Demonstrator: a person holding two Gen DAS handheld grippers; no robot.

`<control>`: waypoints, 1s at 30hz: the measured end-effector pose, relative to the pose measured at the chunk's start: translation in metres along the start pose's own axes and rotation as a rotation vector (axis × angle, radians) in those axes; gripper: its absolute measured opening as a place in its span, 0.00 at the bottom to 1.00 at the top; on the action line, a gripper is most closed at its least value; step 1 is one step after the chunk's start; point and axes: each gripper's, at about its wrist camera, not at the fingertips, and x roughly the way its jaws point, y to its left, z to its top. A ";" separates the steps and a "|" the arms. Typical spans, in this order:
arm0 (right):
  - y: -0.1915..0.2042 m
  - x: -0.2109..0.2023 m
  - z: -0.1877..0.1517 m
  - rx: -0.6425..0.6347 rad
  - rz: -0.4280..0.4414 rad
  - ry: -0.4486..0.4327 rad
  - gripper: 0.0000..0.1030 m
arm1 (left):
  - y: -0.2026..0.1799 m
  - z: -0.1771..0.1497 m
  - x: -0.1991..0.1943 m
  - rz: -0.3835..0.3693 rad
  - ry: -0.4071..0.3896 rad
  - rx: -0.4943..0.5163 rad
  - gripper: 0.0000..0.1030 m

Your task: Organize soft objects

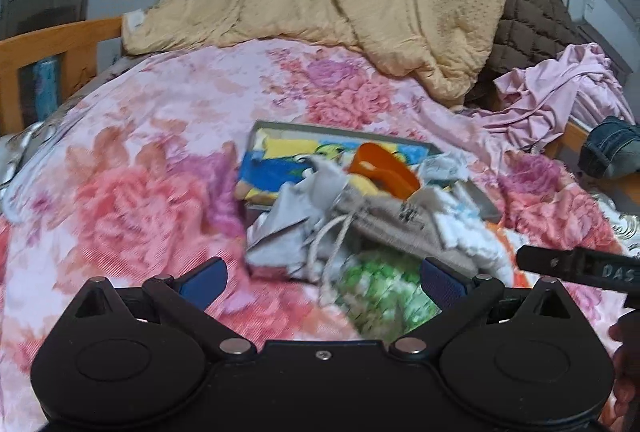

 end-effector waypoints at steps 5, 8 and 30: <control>-0.013 0.011 0.009 0.038 0.026 -0.011 1.00 | -0.010 0.017 0.016 -0.058 0.002 -0.040 0.99; -0.017 0.016 0.012 0.039 0.041 -0.023 1.00 | -0.017 0.024 0.028 -0.078 0.010 -0.070 0.99; -0.022 0.055 0.028 -0.073 0.096 -0.045 0.99 | -0.017 0.030 0.105 -0.199 0.175 -0.501 0.98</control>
